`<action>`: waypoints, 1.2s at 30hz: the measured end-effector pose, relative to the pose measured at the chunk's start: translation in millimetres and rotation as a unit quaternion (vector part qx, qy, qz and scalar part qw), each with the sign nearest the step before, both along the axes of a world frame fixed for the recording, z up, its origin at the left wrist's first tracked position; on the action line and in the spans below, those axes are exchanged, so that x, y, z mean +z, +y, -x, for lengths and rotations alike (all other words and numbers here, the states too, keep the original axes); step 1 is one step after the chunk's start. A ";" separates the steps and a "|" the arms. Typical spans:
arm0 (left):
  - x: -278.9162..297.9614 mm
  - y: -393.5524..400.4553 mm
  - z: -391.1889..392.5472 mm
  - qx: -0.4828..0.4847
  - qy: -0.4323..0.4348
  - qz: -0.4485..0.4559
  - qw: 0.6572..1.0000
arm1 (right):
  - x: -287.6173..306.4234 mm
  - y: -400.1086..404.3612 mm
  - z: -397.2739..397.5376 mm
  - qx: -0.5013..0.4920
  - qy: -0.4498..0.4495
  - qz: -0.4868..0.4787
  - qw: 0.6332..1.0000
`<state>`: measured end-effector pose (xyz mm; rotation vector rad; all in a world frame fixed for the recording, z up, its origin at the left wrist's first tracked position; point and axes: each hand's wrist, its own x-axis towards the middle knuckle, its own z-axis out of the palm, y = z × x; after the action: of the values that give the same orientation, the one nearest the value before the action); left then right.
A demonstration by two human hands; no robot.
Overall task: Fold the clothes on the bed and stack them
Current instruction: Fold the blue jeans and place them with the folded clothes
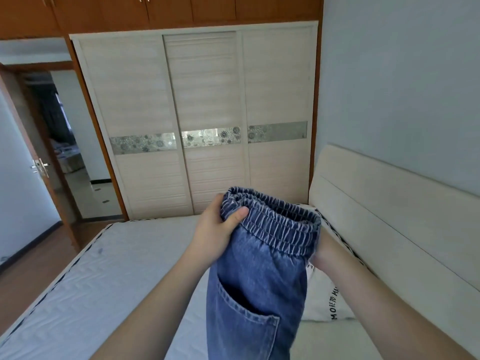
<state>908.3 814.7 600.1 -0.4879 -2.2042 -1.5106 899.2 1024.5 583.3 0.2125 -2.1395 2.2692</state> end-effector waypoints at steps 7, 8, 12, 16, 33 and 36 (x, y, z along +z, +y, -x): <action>12.4 -2.4 3.7 0.084 0.030 0.008 0.996 | -107.0 11.7 -15.9 0.012 -0.141 -0.114 0.983; 12.1 -1.3 3.4 0.095 0.035 0.010 0.995 | -123.5 10.9 -19.3 0.010 -0.162 -0.123 0.979; 12.5 2.3 -0.3 0.117 0.052 -0.005 0.992 | -181.4 8.1 -33.0 0.010 -0.291 -0.136 0.947; 11.7 3.4 -6.4 0.124 0.058 -0.016 0.990 | -222.8 3.9 -49.3 0.047 -0.390 -0.117 0.912; 23.4 -17.3 -14.0 0.153 0.087 -0.076 0.981 | -183.9 -18.6 -54.7 0.062 -0.216 0.370 0.901; 22.1 -27.2 -11.3 0.156 0.081 -0.109 0.978 | -199.2 4.0 -39.9 0.060 -0.243 0.324 0.912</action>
<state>919.6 787.5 622.3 -0.1772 -1.8619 -1.4633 939.1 1028.5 384.1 -0.2697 -1.3785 3.2108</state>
